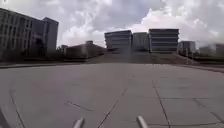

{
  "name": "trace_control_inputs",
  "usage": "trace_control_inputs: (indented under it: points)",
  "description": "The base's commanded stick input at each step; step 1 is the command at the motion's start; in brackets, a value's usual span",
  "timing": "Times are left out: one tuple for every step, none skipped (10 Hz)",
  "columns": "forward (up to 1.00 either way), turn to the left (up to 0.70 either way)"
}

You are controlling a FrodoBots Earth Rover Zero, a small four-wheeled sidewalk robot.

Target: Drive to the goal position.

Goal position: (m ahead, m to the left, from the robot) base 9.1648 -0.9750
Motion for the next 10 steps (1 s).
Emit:
trace_control_inputs:
  points:
    - [0.7, 0.34]
    - [0.7, 0.08]
    - [0.7, 0.02]
    - [0.7, 0.02]
    - [0.7, 0.01]
    - [0.7, 0.0]
    - [0.7, 0.01]
    - [0.7, 0.02]
    - [0.7, 0.02]
    - [0.7, 0.02]
